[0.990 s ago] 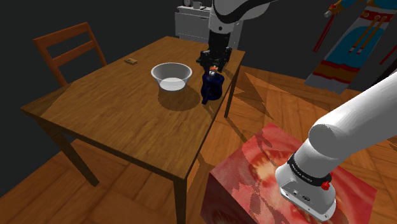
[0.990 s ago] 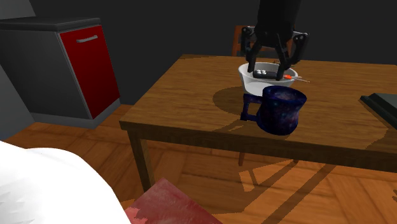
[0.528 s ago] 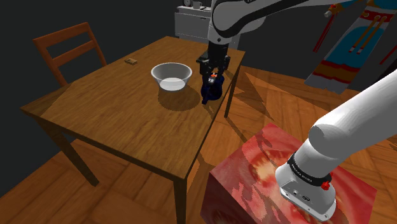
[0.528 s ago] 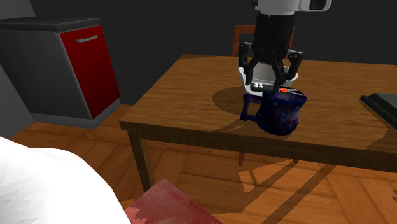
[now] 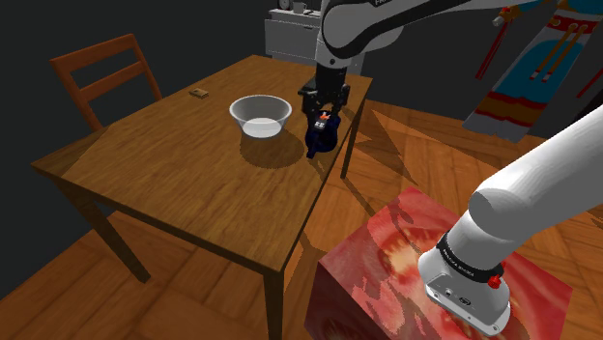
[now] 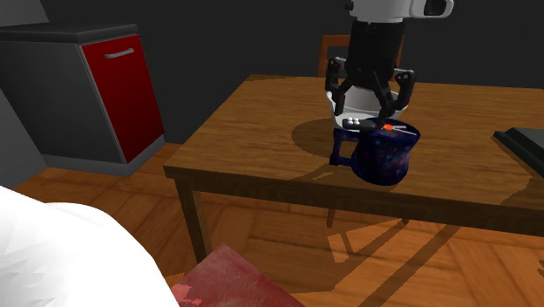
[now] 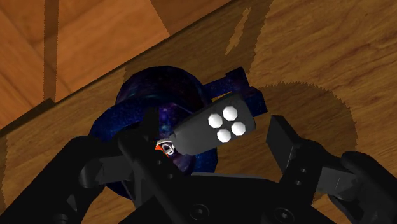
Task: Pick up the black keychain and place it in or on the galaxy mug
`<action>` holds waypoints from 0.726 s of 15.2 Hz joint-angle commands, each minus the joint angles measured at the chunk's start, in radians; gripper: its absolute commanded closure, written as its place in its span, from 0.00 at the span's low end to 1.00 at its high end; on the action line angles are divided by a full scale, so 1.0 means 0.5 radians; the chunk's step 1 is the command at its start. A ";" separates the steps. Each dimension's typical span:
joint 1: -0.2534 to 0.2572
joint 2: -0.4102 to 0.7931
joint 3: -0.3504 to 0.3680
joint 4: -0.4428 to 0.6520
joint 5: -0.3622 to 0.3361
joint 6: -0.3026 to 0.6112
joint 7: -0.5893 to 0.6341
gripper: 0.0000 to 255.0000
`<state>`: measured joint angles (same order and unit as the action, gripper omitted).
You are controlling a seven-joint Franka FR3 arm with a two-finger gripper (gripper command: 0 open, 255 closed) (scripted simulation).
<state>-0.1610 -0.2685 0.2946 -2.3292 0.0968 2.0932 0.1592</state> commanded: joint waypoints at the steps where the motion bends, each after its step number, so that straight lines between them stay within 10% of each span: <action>1: 0.000 0.000 0.000 0.000 0.000 0.000 0.000 0.00; 11: -0.002 -0.080 -0.023 0.185 0.005 -0.264 -0.010 0.00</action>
<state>-0.1617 -0.3085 0.2837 -2.2420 0.0998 1.9681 0.1548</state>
